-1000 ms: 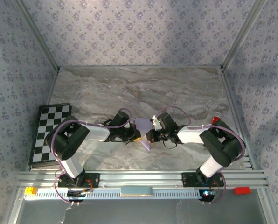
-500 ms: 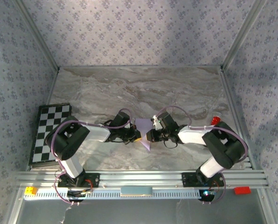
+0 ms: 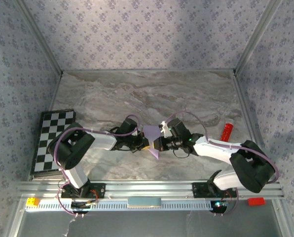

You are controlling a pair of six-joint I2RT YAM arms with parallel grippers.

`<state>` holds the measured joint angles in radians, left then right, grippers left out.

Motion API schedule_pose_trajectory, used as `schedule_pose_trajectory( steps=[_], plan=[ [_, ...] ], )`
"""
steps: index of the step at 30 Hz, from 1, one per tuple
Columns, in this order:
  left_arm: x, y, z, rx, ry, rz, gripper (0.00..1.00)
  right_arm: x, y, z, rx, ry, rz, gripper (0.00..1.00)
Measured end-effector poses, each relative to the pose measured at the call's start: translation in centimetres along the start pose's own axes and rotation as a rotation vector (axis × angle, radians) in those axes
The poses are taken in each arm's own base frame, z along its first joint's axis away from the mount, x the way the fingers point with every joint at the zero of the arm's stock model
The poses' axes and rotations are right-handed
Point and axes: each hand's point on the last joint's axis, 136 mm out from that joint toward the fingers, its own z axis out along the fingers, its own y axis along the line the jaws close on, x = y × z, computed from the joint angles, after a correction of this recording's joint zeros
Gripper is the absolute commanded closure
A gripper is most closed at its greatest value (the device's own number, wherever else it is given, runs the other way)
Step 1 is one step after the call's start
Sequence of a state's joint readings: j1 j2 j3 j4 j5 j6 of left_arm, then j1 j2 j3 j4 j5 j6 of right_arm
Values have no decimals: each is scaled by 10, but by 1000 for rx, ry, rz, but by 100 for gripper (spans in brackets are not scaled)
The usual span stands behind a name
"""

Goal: Fold a paper plane with a square sheet of paper (pick it up from the middle)
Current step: Third fold the triangle at the center of the table.

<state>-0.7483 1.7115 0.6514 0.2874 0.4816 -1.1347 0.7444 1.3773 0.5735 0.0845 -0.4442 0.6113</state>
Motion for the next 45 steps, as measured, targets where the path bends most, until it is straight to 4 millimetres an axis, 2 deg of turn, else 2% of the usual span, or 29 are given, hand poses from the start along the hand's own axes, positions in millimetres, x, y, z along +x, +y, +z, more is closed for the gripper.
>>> schedule_pose_trajectory(
  steps=[4,8,14,22,33,45],
  plan=[
    [0,0,0,0,0,0,100,16,-5,15,10,75,27,99],
    [0,0,0,0,0,0,100,20,-11,25,28,117,54,99],
    [0,0,0,0,0,0,100,19,-10,32,31,138,63,99],
    [0,0,0,0,0,0,100,31,-19,37,63,187,87,99],
    [0,0,0,-2,1,0,100,38,-21,37,55,176,89,99],
    [0,1,0,-5,-1,7,100,62,-26,19,56,170,93,98]
  ],
)
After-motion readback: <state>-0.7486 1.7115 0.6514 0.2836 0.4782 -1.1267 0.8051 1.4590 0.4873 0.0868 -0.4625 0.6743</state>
